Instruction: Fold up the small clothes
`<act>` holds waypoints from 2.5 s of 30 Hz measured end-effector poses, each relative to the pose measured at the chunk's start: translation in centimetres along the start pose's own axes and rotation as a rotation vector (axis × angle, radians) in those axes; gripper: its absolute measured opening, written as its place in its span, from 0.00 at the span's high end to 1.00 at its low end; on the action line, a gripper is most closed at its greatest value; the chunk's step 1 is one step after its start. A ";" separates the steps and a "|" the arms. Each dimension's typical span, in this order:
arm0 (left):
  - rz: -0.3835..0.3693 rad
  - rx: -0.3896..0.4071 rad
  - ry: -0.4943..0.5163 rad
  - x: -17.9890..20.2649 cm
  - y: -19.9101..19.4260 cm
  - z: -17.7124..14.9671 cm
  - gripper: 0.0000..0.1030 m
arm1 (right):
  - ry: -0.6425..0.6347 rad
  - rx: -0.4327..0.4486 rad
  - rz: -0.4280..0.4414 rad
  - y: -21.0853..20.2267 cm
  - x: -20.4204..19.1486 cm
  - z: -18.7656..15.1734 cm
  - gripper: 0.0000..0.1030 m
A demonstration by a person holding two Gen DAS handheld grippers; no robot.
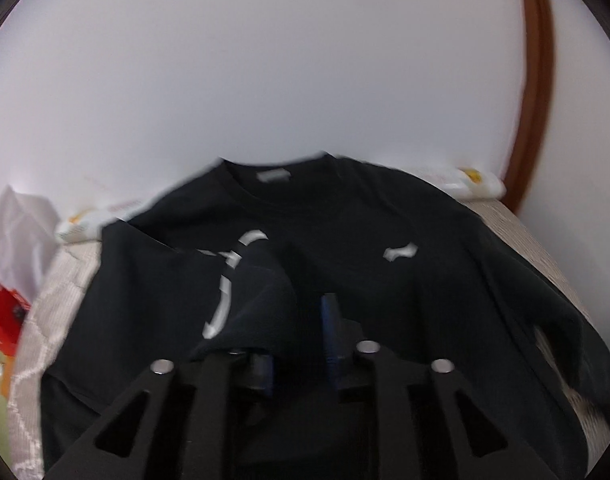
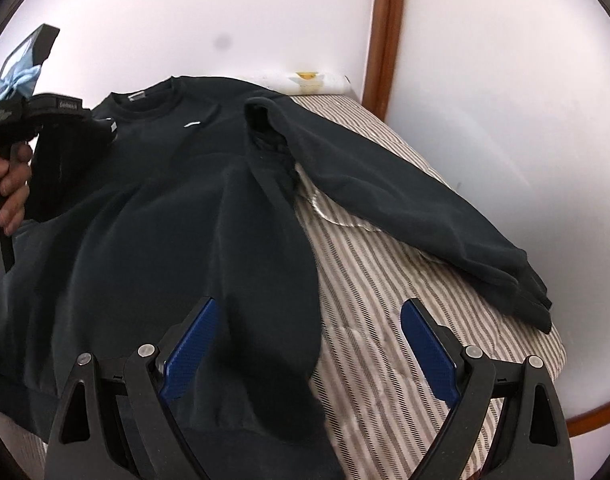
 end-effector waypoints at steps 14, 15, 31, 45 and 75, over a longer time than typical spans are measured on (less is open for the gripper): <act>0.047 0.063 -0.090 -12.7 -7.5 -4.6 0.32 | -0.250 0.092 0.100 -2.8 -12.4 5.6 0.11; 0.091 0.050 -0.120 -15.0 -7.0 -5.1 0.32 | -0.284 0.096 0.117 -2.7 -14.1 6.1 0.11; 0.255 -0.124 -0.279 -27.4 2.0 -9.2 0.32 | -0.599 -0.017 0.251 6.6 -34.1 9.1 0.84; 0.228 -0.128 -0.310 -27.4 2.1 -9.6 0.30 | -0.051 0.059 0.034 6.4 -8.5 18.6 0.88; 0.049 -0.173 -0.186 -29.1 0.3 -11.2 0.44 | -0.732 0.108 0.451 11.4 -54.4 25.4 0.44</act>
Point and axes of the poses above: each gripper's, at about its wrist camera, not at the fingertips, and y roughly the way its jaws point, x to its right, z to its top, the point moved 2 cm from there along y, roughly the way its jaws point, and after that the axes turned 6 degrees about -x, right-handed, at the moved point
